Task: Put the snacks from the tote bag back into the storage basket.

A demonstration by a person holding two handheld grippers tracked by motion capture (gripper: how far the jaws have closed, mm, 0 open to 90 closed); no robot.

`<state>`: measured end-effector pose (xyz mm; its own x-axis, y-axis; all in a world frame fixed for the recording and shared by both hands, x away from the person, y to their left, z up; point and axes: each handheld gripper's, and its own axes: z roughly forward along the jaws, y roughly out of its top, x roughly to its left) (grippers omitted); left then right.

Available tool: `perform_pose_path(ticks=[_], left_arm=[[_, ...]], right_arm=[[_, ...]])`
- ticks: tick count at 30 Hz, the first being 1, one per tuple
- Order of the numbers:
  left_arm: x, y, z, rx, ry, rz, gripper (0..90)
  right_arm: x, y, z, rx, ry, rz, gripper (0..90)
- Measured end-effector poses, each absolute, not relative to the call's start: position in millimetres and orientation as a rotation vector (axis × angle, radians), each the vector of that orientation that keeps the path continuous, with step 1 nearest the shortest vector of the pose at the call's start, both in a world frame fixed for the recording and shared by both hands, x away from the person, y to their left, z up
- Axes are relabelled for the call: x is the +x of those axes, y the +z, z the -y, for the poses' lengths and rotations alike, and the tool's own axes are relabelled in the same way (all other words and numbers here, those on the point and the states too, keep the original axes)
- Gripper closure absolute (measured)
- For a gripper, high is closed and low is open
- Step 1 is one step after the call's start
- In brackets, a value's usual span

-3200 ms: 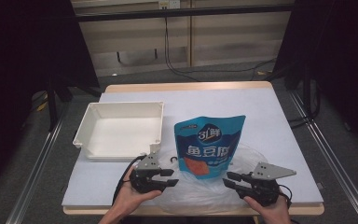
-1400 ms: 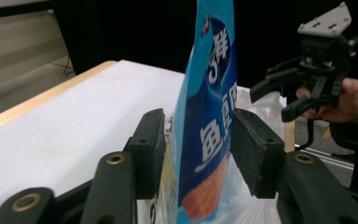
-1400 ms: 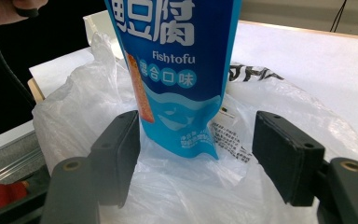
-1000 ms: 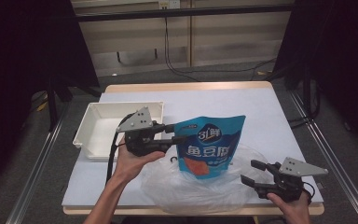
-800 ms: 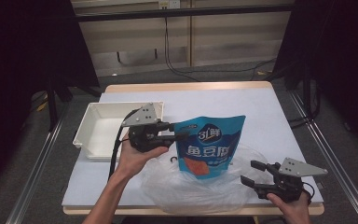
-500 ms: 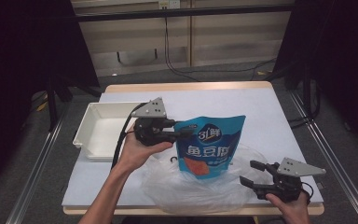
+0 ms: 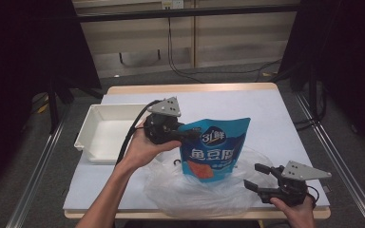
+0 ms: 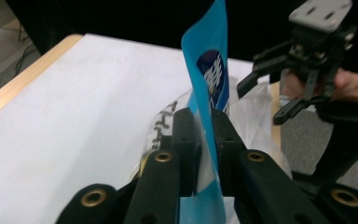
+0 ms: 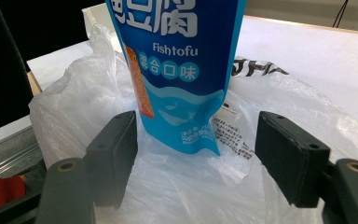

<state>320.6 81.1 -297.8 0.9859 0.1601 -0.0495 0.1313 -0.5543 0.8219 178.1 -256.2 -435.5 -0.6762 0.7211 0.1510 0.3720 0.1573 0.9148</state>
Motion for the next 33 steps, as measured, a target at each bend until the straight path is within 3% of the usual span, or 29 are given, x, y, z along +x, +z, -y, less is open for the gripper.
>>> perform_pose_path(ticks=[12, 18, 33], left_arm=[[324.7, -302.4, -69.9, 2.207, -0.019, -0.198, 70.0], [328.2, -304.3, -67.5, 2.227, -0.027, -0.200, 80.1], [334.1, -305.4, -64.0, 2.267, -0.075, -0.173, 90.0]], right_arm=[[179.6, -437.3, 255.2, 1.053, 1.510, -2.125, 29.5], [179.5, -437.7, 255.3, 1.060, 1.510, -2.129, 29.5], [179.7, -438.4, 254.0, 1.060, 1.501, -2.144, 29.5]])
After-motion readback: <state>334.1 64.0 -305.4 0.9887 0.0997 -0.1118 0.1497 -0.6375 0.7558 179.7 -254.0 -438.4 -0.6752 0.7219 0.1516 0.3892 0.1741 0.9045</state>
